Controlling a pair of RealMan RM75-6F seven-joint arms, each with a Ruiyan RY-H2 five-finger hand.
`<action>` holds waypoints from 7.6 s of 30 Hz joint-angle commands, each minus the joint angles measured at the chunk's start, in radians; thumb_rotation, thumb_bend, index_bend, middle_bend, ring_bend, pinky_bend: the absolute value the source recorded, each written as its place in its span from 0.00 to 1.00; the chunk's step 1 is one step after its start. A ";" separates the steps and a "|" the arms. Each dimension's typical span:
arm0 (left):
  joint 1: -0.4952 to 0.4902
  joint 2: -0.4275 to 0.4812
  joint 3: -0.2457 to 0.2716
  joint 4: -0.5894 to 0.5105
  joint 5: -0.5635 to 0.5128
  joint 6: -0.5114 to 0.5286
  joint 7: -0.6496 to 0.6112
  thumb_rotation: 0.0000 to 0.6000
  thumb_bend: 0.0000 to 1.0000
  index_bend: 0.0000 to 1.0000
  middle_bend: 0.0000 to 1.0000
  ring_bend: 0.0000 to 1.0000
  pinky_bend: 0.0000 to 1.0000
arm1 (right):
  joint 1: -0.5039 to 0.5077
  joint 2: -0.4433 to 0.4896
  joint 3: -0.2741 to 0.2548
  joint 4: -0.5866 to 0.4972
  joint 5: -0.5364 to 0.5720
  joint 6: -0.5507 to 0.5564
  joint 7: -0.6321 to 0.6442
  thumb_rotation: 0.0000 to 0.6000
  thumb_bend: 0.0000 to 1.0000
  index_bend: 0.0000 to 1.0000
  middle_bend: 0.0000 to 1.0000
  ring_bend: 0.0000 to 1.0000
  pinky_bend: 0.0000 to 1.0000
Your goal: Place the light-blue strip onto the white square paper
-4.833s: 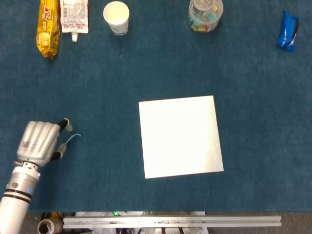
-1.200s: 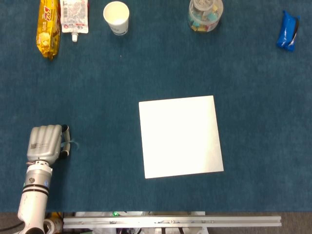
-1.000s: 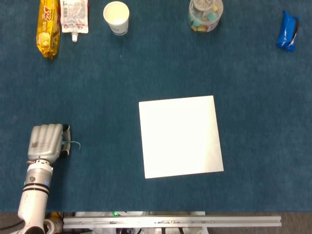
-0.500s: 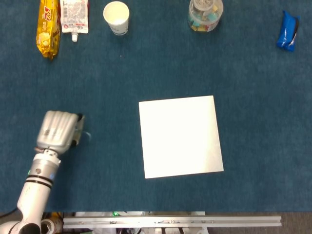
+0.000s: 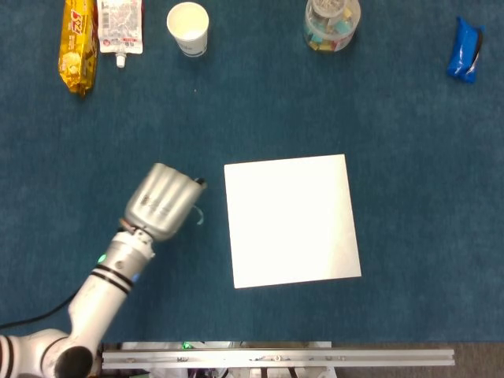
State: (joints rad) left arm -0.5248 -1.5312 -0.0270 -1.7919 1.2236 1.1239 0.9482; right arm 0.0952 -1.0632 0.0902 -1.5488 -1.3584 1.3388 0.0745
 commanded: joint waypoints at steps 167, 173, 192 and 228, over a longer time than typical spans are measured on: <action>0.165 0.126 0.111 0.032 0.242 0.395 -0.511 1.00 0.38 0.25 0.57 0.57 0.83 | 0.648 -0.145 0.018 -0.306 -0.014 -0.733 -0.299 1.00 1.00 0.07 1.00 1.00 1.00; 0.181 0.130 0.102 0.034 0.252 0.378 -0.525 1.00 0.38 0.24 0.57 0.57 0.83 | 0.713 -0.200 0.008 -0.314 0.102 -0.744 -0.451 1.00 1.00 0.05 1.00 1.00 1.00; 0.221 0.153 0.069 0.011 0.261 0.330 -0.520 1.00 0.38 0.22 0.57 0.57 0.83 | 0.855 -0.342 -0.092 -0.330 0.427 -0.631 -0.762 1.00 1.00 0.00 1.00 1.00 1.00; 0.252 0.172 0.026 -0.024 0.251 0.276 -0.494 1.00 0.38 0.22 0.57 0.57 0.83 | 1.119 -0.468 -0.184 -0.230 0.731 -0.654 -0.739 0.98 1.00 0.05 1.00 1.00 1.00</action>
State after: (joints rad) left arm -0.2727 -1.3590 -0.0013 -1.8162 1.4750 1.4002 0.4543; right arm 1.2116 -1.5284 -0.0934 -1.7809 -0.6304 0.6842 -0.6660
